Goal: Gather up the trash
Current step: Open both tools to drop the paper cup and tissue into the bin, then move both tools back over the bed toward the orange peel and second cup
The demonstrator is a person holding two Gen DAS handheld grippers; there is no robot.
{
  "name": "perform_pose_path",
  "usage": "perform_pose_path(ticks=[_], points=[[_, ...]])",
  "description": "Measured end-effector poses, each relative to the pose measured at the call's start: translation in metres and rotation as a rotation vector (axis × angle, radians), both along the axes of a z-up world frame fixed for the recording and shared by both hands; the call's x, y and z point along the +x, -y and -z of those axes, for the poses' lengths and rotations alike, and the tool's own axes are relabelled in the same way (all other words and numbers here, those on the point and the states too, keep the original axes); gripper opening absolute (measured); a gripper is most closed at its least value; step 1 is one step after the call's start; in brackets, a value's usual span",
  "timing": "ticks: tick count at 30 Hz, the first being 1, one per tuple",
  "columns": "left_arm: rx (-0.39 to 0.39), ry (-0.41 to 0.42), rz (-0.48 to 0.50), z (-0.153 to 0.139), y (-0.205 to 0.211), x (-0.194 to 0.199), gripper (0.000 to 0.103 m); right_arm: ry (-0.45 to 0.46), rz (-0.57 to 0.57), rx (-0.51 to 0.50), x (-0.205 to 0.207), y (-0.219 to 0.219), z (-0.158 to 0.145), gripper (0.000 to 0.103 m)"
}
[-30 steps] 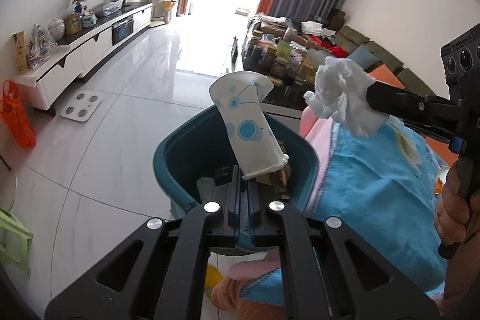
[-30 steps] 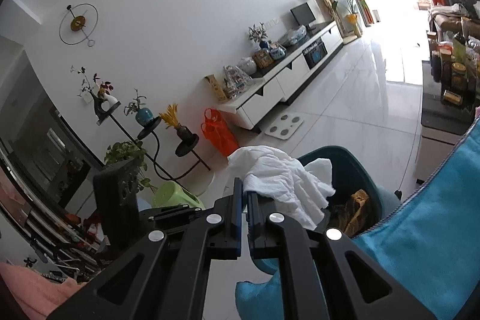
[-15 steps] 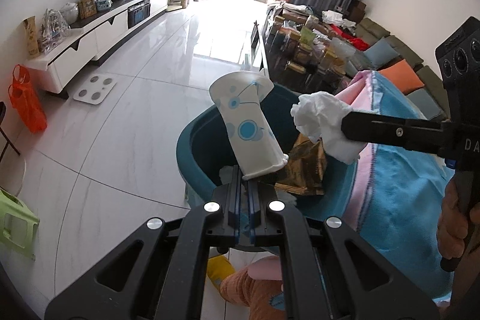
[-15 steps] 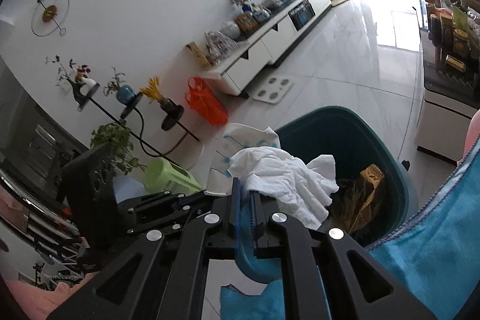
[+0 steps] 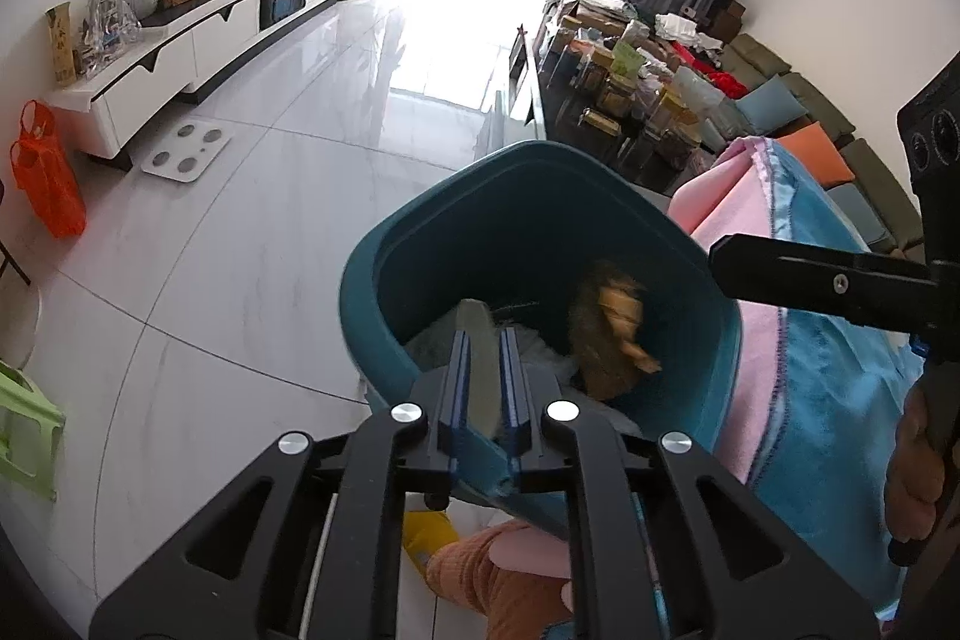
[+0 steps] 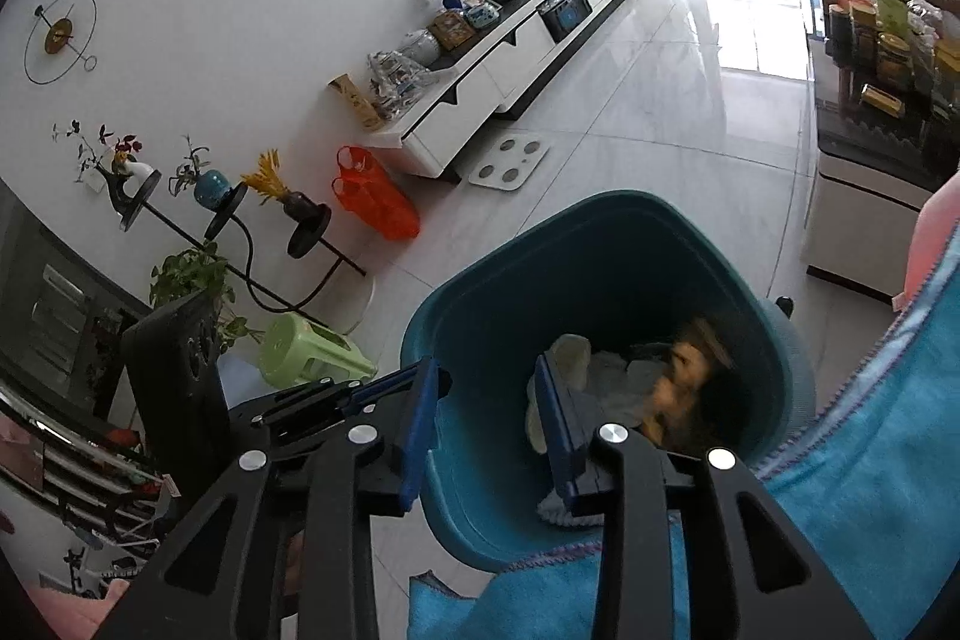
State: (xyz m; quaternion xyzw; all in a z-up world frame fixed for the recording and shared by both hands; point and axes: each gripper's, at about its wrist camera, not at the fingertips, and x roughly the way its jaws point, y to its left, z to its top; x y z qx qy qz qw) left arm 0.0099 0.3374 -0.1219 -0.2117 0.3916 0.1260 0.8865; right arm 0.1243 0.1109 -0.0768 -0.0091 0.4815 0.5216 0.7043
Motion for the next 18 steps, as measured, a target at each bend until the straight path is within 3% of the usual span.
perform_pose_path(ticks=[9,18], points=[[0.033,0.115,0.071,-0.030,0.030,-0.010,0.034,0.104,0.029,0.032,-0.016,0.046,-0.022,0.035],[0.020,0.216,0.261,-0.057,0.106,-0.001,0.047,0.220,0.136,0.035,-0.033,0.140,-0.034,0.042]])
